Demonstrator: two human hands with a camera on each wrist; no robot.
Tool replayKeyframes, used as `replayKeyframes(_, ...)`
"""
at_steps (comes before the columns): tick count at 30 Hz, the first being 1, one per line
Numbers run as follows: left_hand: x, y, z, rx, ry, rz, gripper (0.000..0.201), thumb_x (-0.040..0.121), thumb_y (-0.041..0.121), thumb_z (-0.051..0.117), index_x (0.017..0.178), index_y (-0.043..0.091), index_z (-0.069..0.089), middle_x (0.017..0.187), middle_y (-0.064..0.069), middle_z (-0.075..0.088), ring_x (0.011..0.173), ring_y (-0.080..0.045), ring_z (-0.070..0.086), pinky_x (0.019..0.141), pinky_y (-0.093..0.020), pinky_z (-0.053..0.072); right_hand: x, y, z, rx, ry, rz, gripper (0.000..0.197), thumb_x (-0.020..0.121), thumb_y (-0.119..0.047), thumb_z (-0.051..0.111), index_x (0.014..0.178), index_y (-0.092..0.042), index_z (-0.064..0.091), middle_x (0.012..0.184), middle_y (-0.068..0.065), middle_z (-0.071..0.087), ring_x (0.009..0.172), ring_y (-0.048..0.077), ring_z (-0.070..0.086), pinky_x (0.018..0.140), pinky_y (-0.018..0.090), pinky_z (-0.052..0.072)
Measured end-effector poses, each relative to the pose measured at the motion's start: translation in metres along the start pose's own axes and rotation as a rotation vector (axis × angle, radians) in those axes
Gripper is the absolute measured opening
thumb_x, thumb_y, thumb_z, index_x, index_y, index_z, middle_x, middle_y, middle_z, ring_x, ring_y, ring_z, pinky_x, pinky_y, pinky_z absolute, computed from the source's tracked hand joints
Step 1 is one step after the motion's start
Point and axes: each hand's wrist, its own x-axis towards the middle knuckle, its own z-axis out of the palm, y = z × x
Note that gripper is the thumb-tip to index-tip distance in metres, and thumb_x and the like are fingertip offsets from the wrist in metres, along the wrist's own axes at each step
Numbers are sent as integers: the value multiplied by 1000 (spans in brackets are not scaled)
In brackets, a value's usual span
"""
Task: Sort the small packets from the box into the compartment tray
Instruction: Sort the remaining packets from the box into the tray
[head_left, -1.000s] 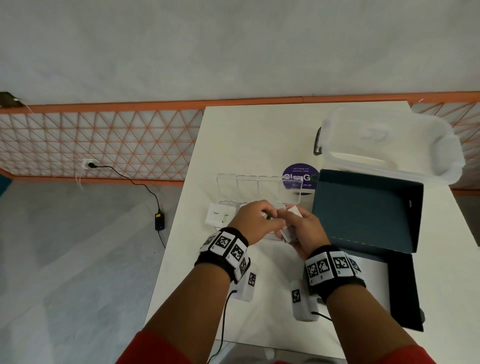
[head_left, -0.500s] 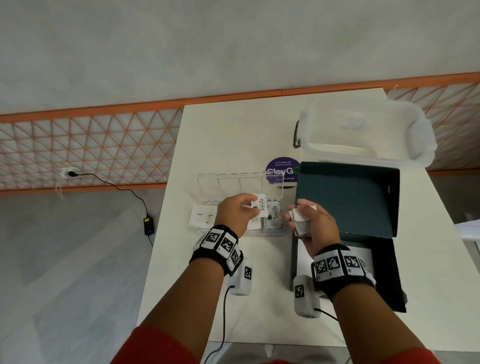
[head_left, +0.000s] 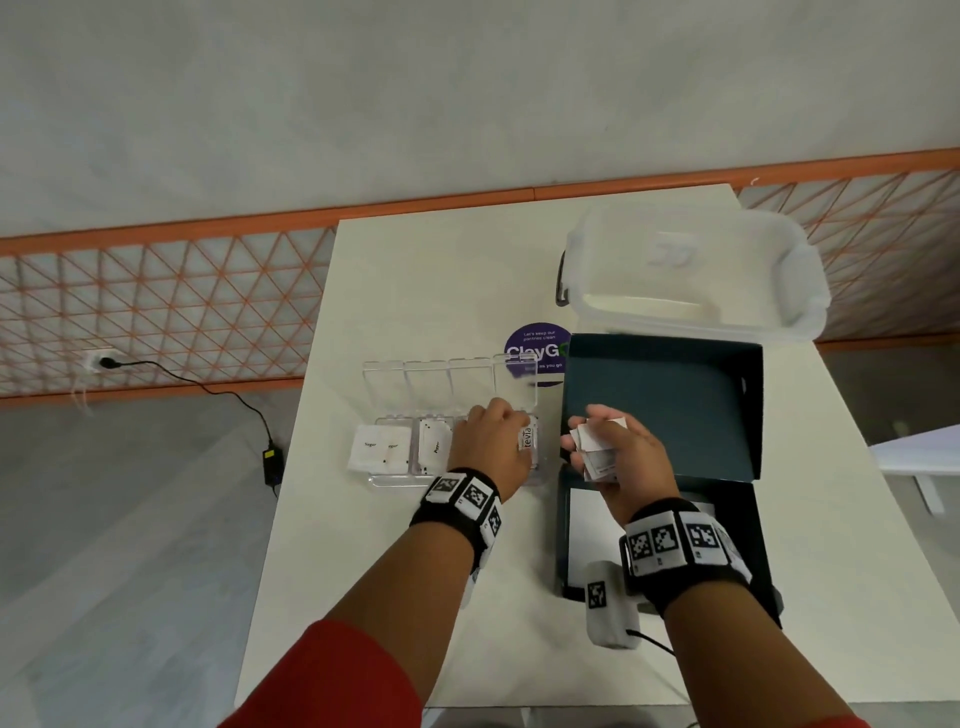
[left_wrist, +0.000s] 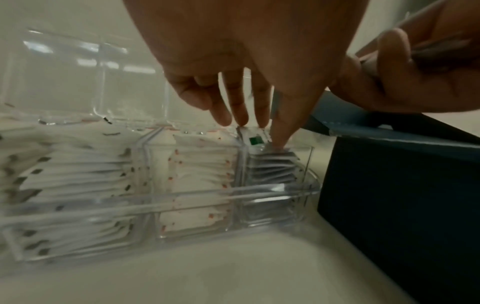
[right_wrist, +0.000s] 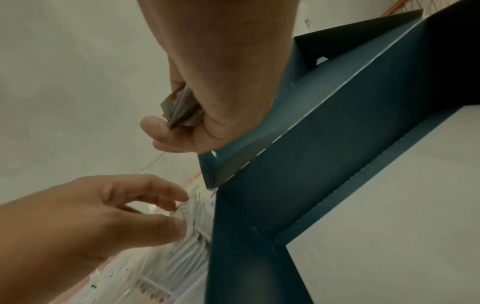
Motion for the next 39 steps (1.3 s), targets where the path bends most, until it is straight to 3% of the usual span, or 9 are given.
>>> replayKeyframes(2,1,-1,1,74,-26,69,36,87,28,59,123,26,58,125,2,50,112,-24,46,95,-40,38,-1,0,3,13,-29,23,17,94,-6,58,111,-8,63,91,17,72,72,29,69,55,32,56)
replayKeyframes(11,8,4,-3,184,-103,7,28,89,40,52,113,31,65,118,3,54,110,-24,46,91,-42,36,-6,0,8,101,-105,100,29,97,-10,43,119,-5,62,95,20,72,77,37,69,62,38,59)
replayKeyframes(18,-1,3,-30,-160,-3,-12,29,87,15,52,115,22,60,119,1,52,109,-20,47,93,-39,37,-4,7,14,-107,-105,52,27,98,-6,50,119,-13,65,105,15,75,82,28,73,62,36,59)
replayKeyframes(21,-10,-1,-45,-556,122,-68,16,88,9,53,98,17,62,102,2,58,85,-8,53,78,-27,43,-4,10,22,-138,-120,52,23,97,-6,54,114,-15,67,105,15,75,87,31,72,69,39,60)
replayKeyframes(23,-18,1,-55,-708,115,-65,9,86,22,63,95,20,62,96,6,60,77,1,52,69,-17,42,-6,13,27,-148,-135,61,22,96,-5,55,108,-17,70,100,17,75,81,29,72,64,37,60)
replayKeyframes(27,-21,-1,-61,-671,3,-52,34,76,31,78,104,23,61,97,10,60,73,1,51,62,-11,41,-9,20,37,-164,-195,81,23,96,-7,57,111,-16,71,102,18,75,75,26,72,57,31,58)
replayKeyframes(31,-17,-13,-66,-730,44,-142,24,78,16,75,99,21,65,92,8,63,69,-1,54,65,-17,46,-10,25,46,-131,-251,103,43,84,8,66,118,-17,67,102,15,75,80,29,73,62,38,61)
replayKeyframes(34,-16,-23,-70,-749,65,-192,17,79,13,73,88,22,62,81,8,63,63,1,56,62,-13,48,-10,29,52,-167,-241,72,58,77,21,64,119,-19,67,108,16,71,84,32,71,77,47,62)
replayKeyframes(39,-18,-37,-72,-698,48,-221,15,79,18,71,76,27,59,74,10,60,66,0,56,55,-4,38,-10,29,60,-180,-188,30,51,81,18,61,115,-19,67,83,11,70,58,18,65,48,25,53)
